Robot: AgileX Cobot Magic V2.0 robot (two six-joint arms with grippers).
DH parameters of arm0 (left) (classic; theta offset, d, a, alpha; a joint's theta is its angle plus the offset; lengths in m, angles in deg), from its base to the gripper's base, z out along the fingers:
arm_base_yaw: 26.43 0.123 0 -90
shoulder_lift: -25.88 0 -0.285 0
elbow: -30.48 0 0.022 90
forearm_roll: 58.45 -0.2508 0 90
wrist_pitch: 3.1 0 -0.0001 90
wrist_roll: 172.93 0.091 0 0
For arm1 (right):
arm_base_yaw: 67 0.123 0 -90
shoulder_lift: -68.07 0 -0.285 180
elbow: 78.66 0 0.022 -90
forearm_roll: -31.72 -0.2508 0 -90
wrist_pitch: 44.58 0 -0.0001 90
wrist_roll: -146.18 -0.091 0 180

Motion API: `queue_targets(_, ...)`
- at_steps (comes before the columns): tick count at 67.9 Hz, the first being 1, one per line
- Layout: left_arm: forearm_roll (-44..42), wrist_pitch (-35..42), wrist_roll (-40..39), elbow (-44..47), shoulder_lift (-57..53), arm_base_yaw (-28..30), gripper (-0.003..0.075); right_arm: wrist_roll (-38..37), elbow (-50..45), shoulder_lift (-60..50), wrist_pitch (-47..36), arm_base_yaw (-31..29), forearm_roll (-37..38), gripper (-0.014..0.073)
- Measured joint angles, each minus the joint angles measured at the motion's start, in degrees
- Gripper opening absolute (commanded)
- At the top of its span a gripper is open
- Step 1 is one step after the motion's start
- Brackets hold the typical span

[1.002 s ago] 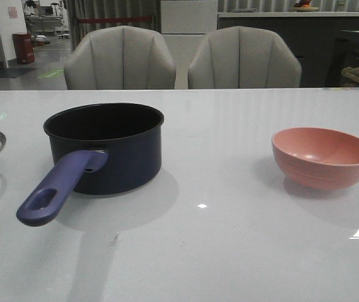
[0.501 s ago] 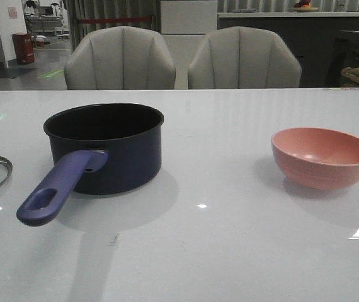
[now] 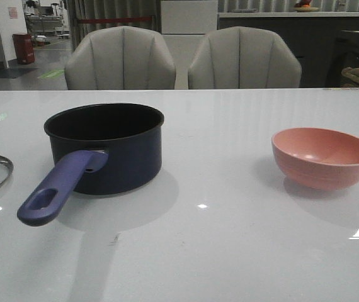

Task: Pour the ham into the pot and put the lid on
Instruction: 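Release the lid knob and raise the left gripper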

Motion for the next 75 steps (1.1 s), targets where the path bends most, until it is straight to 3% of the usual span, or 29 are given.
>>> queue_targets(20,-0.25,7.99,1.44,10.66,-17.38,-2.79,0.0634,0.0,0.0,0.0,0.0,0.0,0.0,0.0162)
queue_targets(44,1.06,22.85,1.44,27.82,-34.74,-2.91,0.0634,0.0,0.0,0.0,0.0,0.0,0.0,0.0162)
queue_targets(75,1.06,27.16,1.44,45.31,-63.43,-2.91,0.0634,0.0,0.0,0.0,0.0,0.0,0.0,0.0162)
